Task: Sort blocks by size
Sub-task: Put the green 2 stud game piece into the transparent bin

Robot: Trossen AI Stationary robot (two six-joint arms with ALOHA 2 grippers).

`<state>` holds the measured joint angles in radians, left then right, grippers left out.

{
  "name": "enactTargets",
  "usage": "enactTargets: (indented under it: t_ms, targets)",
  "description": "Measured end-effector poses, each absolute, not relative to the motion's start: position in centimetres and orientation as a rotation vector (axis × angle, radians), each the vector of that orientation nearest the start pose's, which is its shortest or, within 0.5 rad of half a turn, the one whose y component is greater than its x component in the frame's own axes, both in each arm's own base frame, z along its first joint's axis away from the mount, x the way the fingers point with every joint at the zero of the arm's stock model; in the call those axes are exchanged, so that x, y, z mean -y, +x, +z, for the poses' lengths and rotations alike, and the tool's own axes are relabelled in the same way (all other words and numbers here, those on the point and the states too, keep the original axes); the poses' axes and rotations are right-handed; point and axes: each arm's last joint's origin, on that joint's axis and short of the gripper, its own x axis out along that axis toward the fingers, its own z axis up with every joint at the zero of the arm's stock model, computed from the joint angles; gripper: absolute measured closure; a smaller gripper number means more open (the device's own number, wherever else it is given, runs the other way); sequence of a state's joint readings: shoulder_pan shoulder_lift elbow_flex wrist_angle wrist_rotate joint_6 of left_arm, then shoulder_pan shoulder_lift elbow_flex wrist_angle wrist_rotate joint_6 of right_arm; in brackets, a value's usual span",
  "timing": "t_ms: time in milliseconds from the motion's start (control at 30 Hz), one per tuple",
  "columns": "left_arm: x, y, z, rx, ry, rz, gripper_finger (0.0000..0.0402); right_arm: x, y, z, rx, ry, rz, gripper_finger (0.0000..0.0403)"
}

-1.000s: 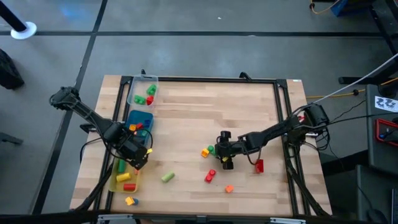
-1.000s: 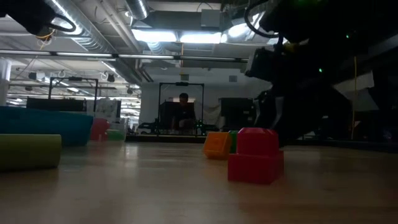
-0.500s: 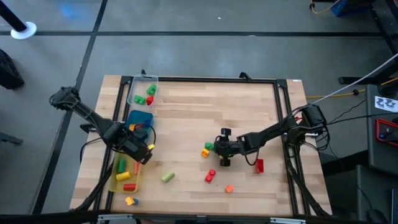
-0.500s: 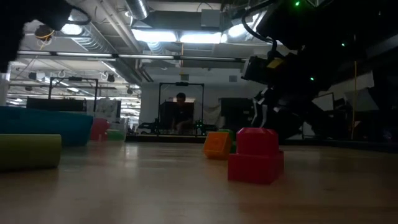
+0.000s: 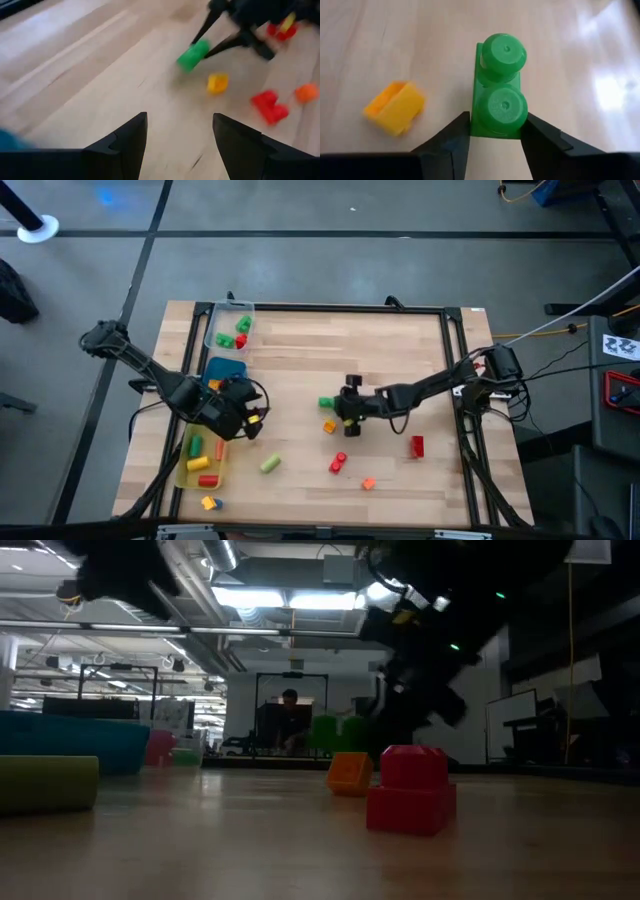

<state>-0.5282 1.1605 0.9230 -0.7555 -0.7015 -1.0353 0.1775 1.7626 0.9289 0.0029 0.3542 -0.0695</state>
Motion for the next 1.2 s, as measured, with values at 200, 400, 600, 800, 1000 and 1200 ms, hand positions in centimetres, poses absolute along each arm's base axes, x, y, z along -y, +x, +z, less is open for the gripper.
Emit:
enactTargets:
  t_ms: [200,400,600,800,1000,1200]
  targets:
    - [8.2,22.3,27.7,-0.429,-0.687,0.598,0.0192,-3.6,36.4,18.3,-0.726,-0.410,-0.124,0.0258]
    - [6.4,23.0,27.9,-0.437,-0.741,0.604,0.0192,-3.5,38.4,22.2,-0.622,-0.570,-0.084,0.0250]
    - [5.6,23.8,28.4,-0.448,-0.694,0.524,0.0192,-3.8,39.7,25.8,-0.531,-0.707,-0.055,0.0255]
    - [5.8,24.2,29.3,-0.402,-0.634,0.438,0.0191,-3.6,40.0,26.7,-0.520,-0.787,-0.054,0.0251]
    - [5.8,24.2,29.1,-0.406,-0.691,0.446,0.0191,-3.6,40.0,26.6,-0.530,-0.810,-0.043,0.0250]
    - [5.7,24.0,28.9,-0.403,-0.791,0.492,0.0191,-3.7,40.0,26.6,-0.543,-0.813,-0.046,0.0249]
